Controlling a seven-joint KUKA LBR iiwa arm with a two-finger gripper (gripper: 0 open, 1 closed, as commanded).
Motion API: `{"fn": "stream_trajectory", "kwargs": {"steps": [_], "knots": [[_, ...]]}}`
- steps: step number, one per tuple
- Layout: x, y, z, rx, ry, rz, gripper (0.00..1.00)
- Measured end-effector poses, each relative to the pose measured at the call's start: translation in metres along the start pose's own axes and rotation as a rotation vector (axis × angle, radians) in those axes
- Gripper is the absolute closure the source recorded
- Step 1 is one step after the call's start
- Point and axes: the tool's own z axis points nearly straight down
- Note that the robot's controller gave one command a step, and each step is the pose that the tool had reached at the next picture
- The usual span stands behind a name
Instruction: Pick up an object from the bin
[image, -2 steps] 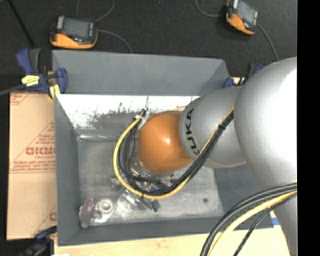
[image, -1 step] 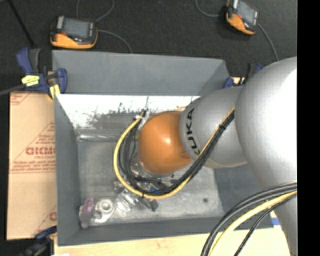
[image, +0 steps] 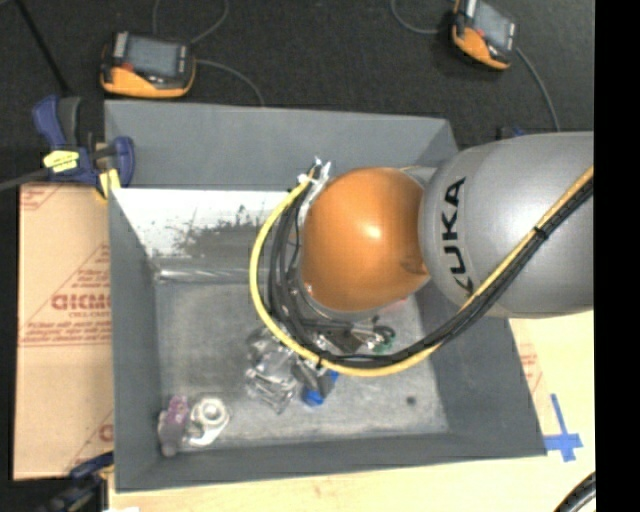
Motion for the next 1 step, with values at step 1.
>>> {"fn": "stream_trajectory", "kwargs": {"steps": [1], "knots": [[-0.0206,-0.0019,-0.0757,0.001,-0.003,0.003,1.00]]}}
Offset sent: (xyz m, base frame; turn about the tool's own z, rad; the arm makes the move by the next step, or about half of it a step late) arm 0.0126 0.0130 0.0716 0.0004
